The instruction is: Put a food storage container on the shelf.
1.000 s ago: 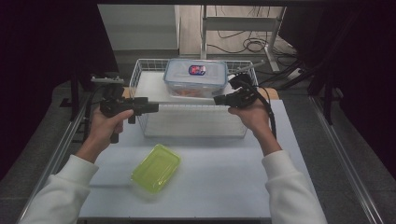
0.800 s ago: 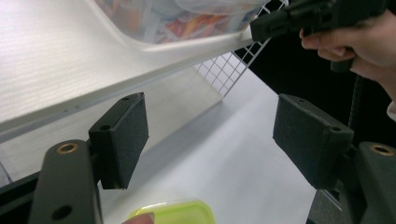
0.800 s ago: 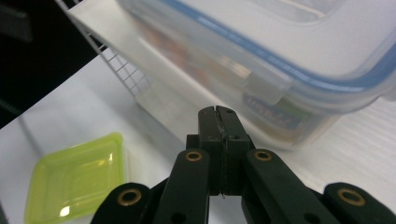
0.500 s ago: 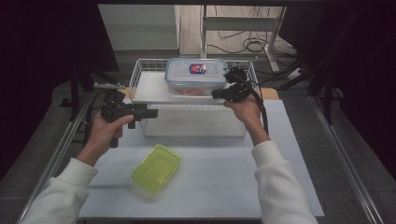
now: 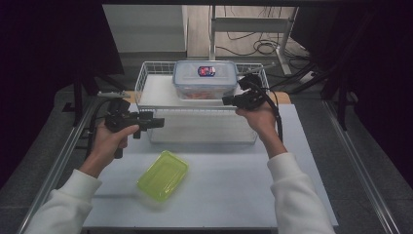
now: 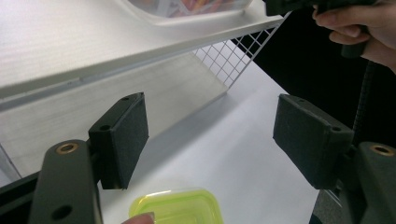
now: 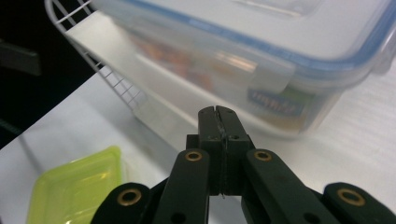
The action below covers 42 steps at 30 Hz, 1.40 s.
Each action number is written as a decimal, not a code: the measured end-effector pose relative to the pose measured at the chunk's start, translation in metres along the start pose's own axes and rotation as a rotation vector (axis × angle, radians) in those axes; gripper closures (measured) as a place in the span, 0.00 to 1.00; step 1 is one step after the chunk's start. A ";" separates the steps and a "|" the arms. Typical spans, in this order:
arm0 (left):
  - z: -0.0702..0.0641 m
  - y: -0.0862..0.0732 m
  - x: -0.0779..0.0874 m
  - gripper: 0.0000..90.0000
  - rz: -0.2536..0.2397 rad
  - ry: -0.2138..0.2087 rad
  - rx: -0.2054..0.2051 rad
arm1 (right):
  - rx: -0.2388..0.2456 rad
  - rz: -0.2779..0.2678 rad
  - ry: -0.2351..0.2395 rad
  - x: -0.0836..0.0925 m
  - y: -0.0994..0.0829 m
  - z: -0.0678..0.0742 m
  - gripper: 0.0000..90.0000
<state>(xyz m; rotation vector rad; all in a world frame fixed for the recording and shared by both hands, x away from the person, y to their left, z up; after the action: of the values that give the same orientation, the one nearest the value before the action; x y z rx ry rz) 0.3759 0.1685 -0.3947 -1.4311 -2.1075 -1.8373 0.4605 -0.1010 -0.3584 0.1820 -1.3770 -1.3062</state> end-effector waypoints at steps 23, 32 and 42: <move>-0.023 -0.101 0.013 0.29 0.134 0.096 -0.097 | 0.006 0.148 0.062 0.028 -0.147 0.034 0.60; -0.019 -0.122 0.009 0.29 0.191 0.132 -0.121 | -0.011 0.219 0.036 0.026 -0.185 0.029 0.42; -0.007 -0.130 0.005 0.29 0.216 0.172 -0.124 | -0.026 0.243 0.024 0.028 -0.202 0.024 0.37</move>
<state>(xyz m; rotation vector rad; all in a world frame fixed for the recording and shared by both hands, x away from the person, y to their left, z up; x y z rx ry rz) 0.2895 0.1787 -0.4922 -1.4035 -1.7161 -1.9552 0.3208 -0.1812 -0.4856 0.0119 -1.3170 -1.1150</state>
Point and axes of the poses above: each handheld gripper's, and its own axes: x roughly backward along the jaws, y roughly out of its top, z roughly to its left, the point moved 7 cm from there along -x, roughly forward along the jaws, and after that the axes turned 11 degrees about y, right-handed, at the moved point
